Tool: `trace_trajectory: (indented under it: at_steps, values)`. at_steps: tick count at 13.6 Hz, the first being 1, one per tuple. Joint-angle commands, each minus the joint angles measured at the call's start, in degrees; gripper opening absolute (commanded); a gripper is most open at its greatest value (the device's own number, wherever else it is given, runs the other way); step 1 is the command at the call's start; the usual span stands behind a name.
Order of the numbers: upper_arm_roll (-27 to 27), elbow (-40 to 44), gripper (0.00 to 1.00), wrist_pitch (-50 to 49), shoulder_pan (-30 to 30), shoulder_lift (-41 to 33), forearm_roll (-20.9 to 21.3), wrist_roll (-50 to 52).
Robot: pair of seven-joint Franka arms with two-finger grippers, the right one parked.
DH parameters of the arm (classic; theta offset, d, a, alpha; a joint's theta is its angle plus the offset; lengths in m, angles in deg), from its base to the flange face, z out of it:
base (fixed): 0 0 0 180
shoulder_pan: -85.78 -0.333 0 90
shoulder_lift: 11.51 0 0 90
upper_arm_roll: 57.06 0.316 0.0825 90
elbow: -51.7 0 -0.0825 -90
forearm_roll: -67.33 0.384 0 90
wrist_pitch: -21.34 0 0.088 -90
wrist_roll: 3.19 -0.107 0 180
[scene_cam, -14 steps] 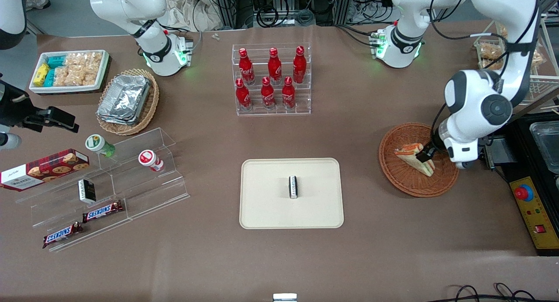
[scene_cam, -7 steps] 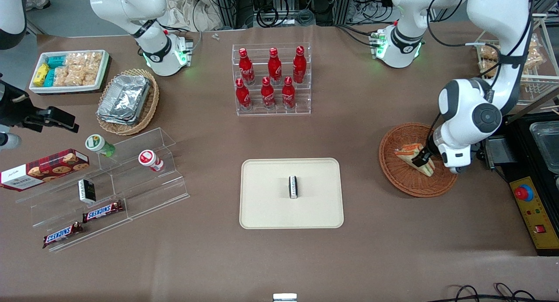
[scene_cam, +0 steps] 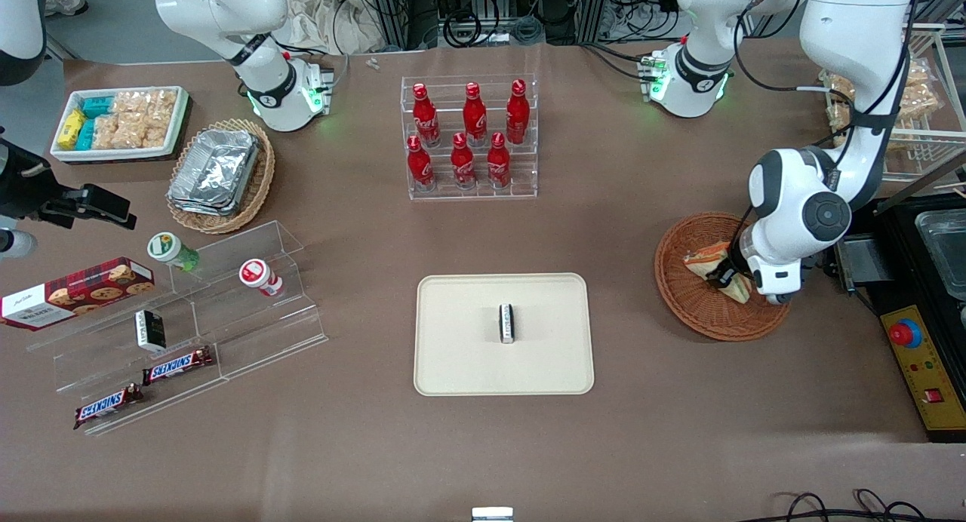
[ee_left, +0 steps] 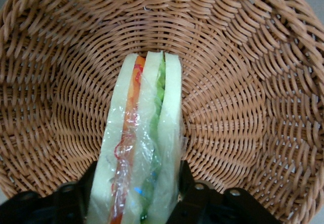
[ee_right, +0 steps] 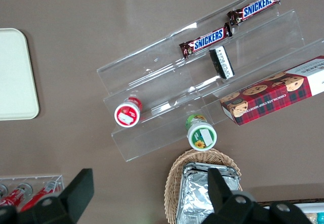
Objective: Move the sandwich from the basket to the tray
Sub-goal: 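Close the left gripper on the sandwich and lift it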
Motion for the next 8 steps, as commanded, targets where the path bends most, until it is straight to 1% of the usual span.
trace_trajectory:
  at_steps: [1,2,3,6,8]
  values:
    - [-0.24,0.2,0.0,0.21,0.23,-0.75,0.44,0.15]
    - [-0.33,0.2,0.0,-1.1,0.23,-2.84,0.7,-0.29]
    - [-0.5,0.63,0.0,-4.68,0.49,-4.87,0.7,-3.6]
    - [-0.86,2.74,0.0,-18.39,0.49,-13.03,0.7,-16.78]
    - [-1.64,5.98,0.0,-24.46,0.58,-15.69,0.53,-23.56]
